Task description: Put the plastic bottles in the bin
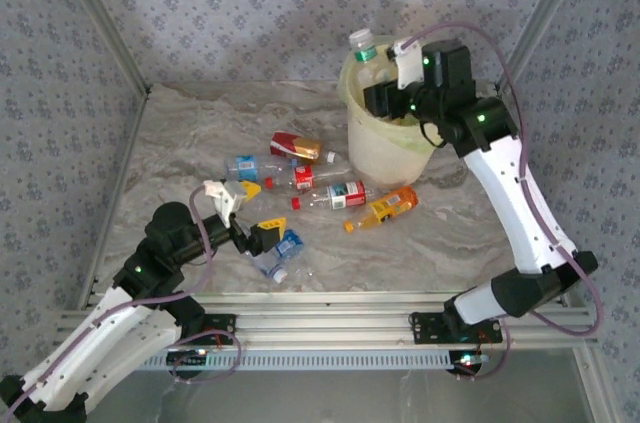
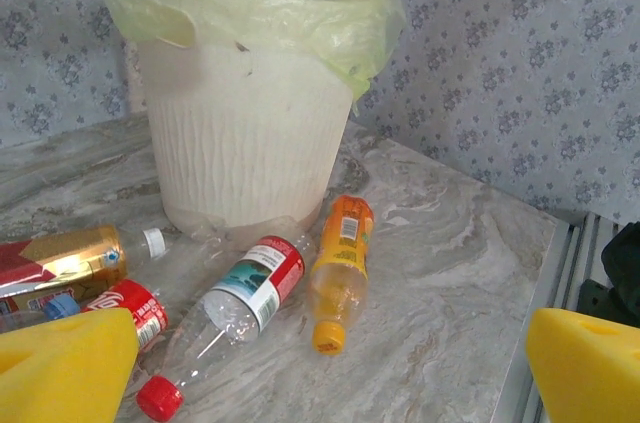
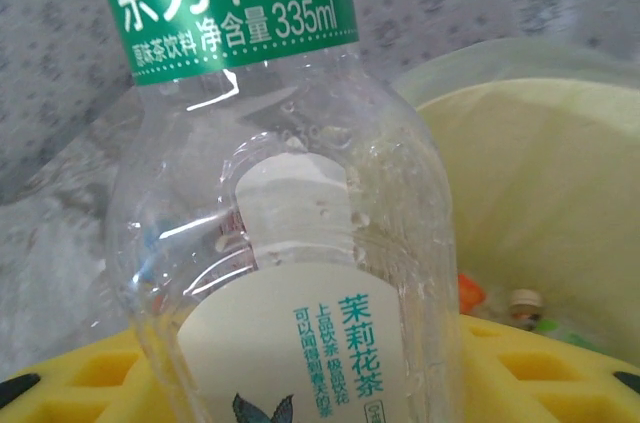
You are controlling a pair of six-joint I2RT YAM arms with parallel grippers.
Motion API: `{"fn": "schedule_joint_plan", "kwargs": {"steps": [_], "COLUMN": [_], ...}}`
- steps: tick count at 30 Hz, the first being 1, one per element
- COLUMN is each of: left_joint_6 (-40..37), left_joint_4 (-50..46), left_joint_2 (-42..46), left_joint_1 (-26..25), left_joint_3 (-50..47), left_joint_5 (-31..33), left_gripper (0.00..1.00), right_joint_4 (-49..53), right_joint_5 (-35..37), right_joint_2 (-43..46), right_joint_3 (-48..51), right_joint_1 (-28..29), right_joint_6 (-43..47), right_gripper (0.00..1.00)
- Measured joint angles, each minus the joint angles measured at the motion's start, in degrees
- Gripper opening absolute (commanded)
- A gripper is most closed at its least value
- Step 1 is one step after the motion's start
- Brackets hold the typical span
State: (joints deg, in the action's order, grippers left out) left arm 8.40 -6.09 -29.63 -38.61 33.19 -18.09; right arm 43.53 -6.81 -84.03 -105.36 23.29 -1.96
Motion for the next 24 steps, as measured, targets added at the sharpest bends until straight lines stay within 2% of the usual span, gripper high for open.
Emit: {"fn": "schedule_joint_plan", "kwargs": {"steps": [7, 14, 24], "left_joint_6": [0.17, 0.63, 0.66], "left_joint_4": [0.13, 0.09, -0.55], "left_joint_2": [1.14, 0.79, -1.29], "left_joint_1": [-0.02, -0.02, -0.2], "left_joint_3": [0.0, 0.0, 0.02], "left_joint_5": [1.11, 3.61, 4.26], "left_gripper": [1.0, 1.0, 1.0], "right_joint_4": [5.64, 11.58, 15.8], "right_joint_5": [4.9, 7.54, 6.97], "right_joint_2": [-10.16, -15.69, -19.91], "right_joint_3": [-8.98, -9.92, -11.78], "right_joint_1": [-4.52, -6.4, -9.46], "right_joint_6": [0.44, 0.44, -0.2], "right_gripper": [0.58, 0.59, 0.64]}}
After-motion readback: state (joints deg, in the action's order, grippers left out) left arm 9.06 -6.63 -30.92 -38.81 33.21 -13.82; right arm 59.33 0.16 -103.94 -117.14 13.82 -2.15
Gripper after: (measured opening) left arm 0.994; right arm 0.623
